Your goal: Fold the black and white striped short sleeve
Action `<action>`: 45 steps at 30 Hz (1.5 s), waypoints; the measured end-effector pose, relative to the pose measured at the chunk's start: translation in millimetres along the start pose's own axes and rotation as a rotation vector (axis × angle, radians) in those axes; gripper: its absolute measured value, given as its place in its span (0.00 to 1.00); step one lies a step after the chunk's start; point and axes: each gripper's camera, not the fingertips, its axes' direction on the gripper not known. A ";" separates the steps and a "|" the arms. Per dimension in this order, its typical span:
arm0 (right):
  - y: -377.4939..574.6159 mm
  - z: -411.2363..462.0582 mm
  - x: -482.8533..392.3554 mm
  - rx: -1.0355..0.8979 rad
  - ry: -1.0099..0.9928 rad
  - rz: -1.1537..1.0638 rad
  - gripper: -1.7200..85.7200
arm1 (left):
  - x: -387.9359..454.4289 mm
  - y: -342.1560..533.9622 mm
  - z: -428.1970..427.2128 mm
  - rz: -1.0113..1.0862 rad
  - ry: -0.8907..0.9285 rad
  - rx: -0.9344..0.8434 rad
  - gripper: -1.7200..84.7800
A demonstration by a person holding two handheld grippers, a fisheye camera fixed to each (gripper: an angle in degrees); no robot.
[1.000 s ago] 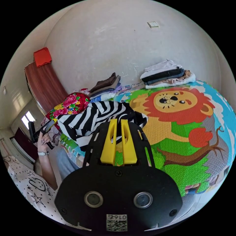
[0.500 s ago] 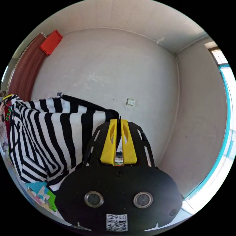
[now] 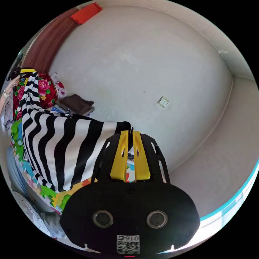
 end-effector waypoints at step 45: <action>-19.9 207.9 43.1 -0.260 -0.164 0.240 0.15 | -96.4 246.1 252.8 -0.183 0.449 -0.451 0.17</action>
